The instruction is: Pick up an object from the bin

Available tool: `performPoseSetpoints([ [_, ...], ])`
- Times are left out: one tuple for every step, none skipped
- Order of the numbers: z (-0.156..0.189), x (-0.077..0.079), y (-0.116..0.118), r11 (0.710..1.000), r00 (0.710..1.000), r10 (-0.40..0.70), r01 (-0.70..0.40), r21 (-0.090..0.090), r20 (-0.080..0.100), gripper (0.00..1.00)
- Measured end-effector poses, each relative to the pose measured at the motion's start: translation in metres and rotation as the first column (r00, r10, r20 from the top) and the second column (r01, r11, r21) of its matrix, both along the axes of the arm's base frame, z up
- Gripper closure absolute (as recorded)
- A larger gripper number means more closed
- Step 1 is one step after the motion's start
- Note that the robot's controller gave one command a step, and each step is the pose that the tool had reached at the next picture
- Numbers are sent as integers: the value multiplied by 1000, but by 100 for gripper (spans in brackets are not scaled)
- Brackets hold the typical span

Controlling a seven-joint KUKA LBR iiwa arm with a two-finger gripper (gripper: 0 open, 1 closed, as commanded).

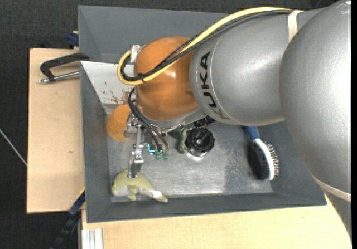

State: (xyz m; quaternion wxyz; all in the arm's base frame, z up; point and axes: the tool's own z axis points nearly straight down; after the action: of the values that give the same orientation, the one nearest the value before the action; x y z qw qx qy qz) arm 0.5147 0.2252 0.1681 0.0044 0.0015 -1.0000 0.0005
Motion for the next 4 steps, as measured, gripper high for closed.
performPoseSetpoints([
  [-63,26,-6,961,961,278,-278,1,5,0],
  [-94,54,-27,871,871,491,-491,8,8,0],
  [43,12,-6,828,828,561,-561,0,24,0],
  [-97,11,-38,724,724,689,-689,2,14,0],
])
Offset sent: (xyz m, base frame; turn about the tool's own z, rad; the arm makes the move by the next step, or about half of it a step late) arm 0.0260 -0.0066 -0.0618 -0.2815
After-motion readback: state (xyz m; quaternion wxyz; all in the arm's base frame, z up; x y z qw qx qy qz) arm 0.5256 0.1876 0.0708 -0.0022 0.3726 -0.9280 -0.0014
